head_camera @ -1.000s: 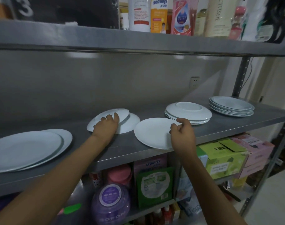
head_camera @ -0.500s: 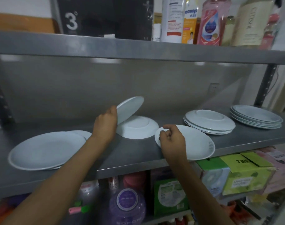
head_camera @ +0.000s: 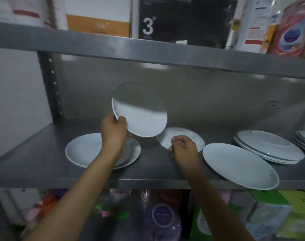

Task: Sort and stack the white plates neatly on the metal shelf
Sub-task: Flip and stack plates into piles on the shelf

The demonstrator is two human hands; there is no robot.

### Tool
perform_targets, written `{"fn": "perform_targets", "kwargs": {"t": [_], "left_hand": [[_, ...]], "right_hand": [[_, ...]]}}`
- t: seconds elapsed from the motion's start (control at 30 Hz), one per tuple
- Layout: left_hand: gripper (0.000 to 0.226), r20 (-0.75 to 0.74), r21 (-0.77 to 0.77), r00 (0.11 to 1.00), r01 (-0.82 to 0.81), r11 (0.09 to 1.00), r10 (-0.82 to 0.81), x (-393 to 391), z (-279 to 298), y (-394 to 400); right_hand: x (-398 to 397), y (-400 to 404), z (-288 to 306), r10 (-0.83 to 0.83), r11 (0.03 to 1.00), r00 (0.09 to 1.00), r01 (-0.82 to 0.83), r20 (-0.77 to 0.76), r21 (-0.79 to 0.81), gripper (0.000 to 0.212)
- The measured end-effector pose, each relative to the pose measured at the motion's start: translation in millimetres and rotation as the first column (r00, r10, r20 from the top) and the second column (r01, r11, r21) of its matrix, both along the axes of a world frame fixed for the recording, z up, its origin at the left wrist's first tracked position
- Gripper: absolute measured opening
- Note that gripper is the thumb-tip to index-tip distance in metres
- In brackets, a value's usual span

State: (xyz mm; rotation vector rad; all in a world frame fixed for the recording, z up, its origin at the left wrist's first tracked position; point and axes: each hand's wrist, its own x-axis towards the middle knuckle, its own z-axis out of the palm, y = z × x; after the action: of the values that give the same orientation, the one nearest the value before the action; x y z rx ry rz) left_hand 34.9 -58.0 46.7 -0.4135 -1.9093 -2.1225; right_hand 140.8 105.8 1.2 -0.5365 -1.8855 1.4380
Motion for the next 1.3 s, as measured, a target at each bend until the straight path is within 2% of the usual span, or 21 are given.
{"fn": "perform_targets", "kwargs": {"t": [0.17,0.33,0.43,0.53,0.67,0.87,0.93,1.03,1.23,1.3], "left_hand": [[0.017,0.093,0.169,0.996,-0.011,0.986,-0.005,-3,-6,-51],[0.015,0.234,0.210,0.971,0.008,0.978,-0.058,-10,-13,-87],[0.036,0.310,0.146,0.949,0.010,0.989,-0.055,-14,-19,-92],[0.028,0.342,0.050,0.939,0.015,0.999,-0.031,-17,-28,-89],[0.022,0.361,-0.071,0.932,0.005,0.997,0.021,-19,-36,-84],[0.020,0.394,-0.268,0.918,0.077,0.960,0.036,-29,-34,-82],[0.016,0.316,-0.455,0.941,0.040,0.890,0.119,-34,-35,-83],[0.018,0.109,-0.725,0.965,-0.087,0.683,0.239,-36,-32,-86],[0.021,-0.034,-0.924,0.967,-0.126,0.361,0.252,-38,-35,-85],[0.021,-0.057,-0.947,0.968,-0.130,0.293,0.244,-40,-37,-86]], "right_hand": [[-30,-31,-7,0.031,0.999,0.999,-0.031,0.033,0.020,0.012],[-57,-56,-15,0.048,0.999,0.996,-0.048,0.069,0.007,0.013],[-66,-62,-19,0.015,1.000,0.995,-0.015,0.103,-0.005,0.016],[-68,-59,-19,-0.028,1.000,0.989,0.028,0.146,0.001,0.018],[-65,-49,-17,-0.102,0.991,0.954,0.074,0.281,0.108,0.027],[-58,-42,-14,-0.114,0.987,0.939,0.070,0.325,0.144,0.032],[-57,-42,-15,-0.113,0.988,0.937,0.070,0.329,0.139,0.033],[-56,-43,-15,-0.107,0.990,0.937,0.069,0.332,0.123,0.039],[-54,-41,-11,-0.091,0.991,0.947,0.054,0.309,0.124,0.043],[-51,-38,-8,-0.095,0.988,0.950,0.054,0.296,0.145,0.042]]}}
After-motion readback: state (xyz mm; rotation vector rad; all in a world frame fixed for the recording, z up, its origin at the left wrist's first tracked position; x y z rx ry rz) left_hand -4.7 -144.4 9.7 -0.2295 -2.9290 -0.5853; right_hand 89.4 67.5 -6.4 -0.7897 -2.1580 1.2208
